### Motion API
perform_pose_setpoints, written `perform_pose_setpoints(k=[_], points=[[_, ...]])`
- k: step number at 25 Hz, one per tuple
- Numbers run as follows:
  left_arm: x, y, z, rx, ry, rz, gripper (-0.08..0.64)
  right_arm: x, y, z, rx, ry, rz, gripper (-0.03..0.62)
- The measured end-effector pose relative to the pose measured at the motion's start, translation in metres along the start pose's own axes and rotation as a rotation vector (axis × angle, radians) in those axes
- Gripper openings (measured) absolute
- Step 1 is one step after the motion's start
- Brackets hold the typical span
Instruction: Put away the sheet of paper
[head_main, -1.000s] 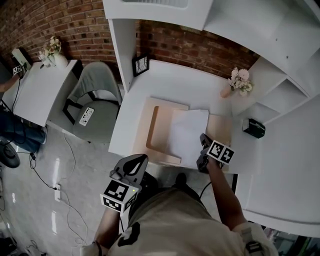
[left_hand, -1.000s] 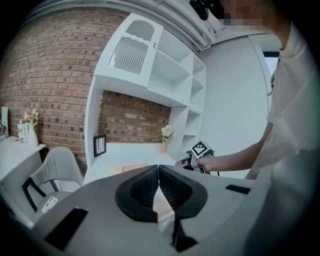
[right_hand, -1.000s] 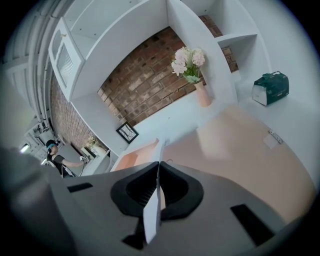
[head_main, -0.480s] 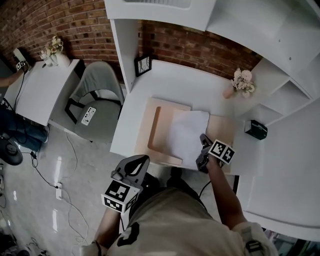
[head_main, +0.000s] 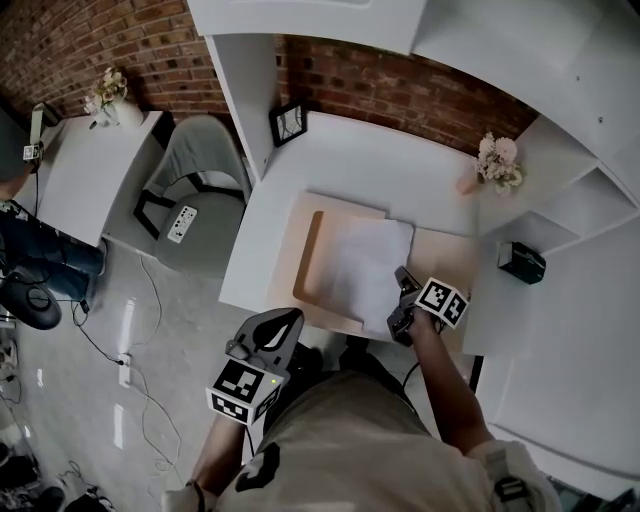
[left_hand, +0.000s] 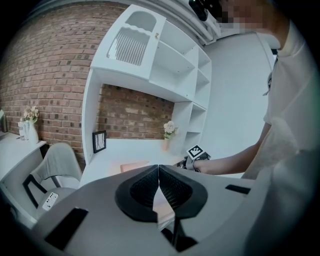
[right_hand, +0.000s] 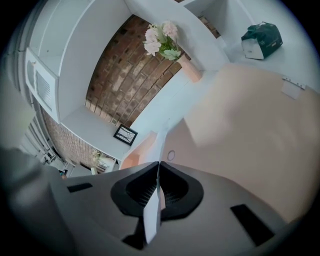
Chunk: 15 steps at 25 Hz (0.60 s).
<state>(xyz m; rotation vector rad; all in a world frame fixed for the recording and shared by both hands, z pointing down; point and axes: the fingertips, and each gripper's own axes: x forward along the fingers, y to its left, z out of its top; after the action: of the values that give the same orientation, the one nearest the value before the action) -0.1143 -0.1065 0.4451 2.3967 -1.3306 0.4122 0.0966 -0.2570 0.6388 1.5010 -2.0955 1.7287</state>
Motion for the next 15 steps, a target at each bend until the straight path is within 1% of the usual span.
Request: perform_pose_setpoints(k=[6, 15], points=[[0.005, 0.000, 0.000, -0.006, 0.009, 0.010, 0.017, 0.007, -0.002, 0.001, 0.046, 0.011, 0.008, 0.028], [-0.001, 0.003, -0.007, -0.021, 0.007, 0.023, 0.017, 0.016, 0.001, -0.010, 0.052, 0.041, 0.007, 0.028]])
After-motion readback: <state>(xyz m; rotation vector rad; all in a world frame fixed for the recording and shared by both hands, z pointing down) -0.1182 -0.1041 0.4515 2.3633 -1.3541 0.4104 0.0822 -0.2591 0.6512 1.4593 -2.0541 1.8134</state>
